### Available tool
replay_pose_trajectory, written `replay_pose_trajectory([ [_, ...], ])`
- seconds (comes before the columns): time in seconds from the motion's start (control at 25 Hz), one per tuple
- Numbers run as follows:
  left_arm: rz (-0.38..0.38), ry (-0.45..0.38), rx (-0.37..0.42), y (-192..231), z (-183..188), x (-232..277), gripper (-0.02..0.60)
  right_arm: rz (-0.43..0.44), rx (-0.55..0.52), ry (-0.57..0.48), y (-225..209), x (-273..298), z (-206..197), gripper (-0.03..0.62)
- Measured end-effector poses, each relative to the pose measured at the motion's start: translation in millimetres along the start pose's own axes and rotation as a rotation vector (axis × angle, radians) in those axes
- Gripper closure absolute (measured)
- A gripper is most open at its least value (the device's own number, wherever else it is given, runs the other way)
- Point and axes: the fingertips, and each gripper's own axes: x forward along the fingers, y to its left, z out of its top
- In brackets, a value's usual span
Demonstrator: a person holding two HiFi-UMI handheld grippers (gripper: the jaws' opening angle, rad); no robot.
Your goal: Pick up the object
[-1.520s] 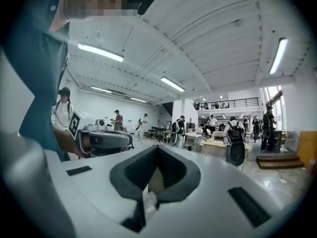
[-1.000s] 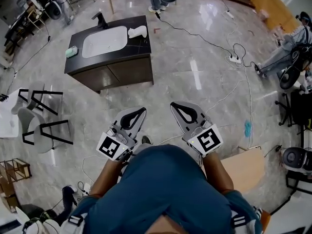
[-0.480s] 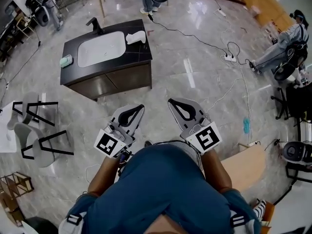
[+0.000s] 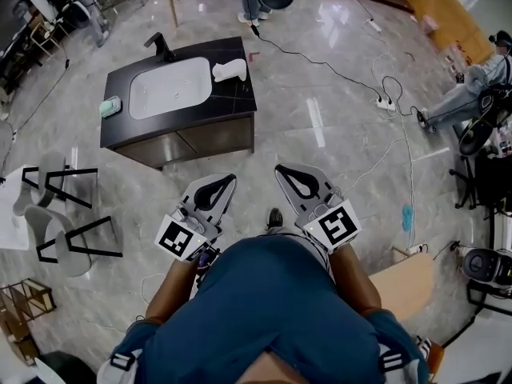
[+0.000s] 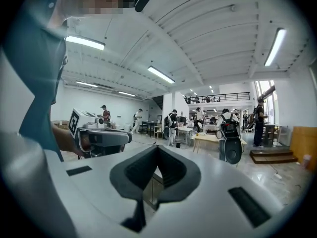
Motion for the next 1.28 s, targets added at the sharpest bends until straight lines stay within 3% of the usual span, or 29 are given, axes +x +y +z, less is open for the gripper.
replay_pose_trajectory([
  [0.44,0.04,-0.005,0.018,47.9,-3.4,101.5,0.578,0.07,-0.006,-0.002,-106.7,38.1,-8.6,0.58],
  [0.64,0.073,0.015,0.002,68.0,-8.6,133.6,0.578,0.108,0.017,0.045,-141.2,56.7,-25.0,0.58],
  [0.88,0.025,0.066,-0.037,98.1,-28.5,148.2,0.578,0.081,0.032,0.053,-162.9,90.5,-33.0,0.58],
  [1.28,-0.106,-0.018,0.013,175.7,4.7,169.8,0.577,-0.056,0.034,0.045,-192.3,147.8,-9.2,0.58],
])
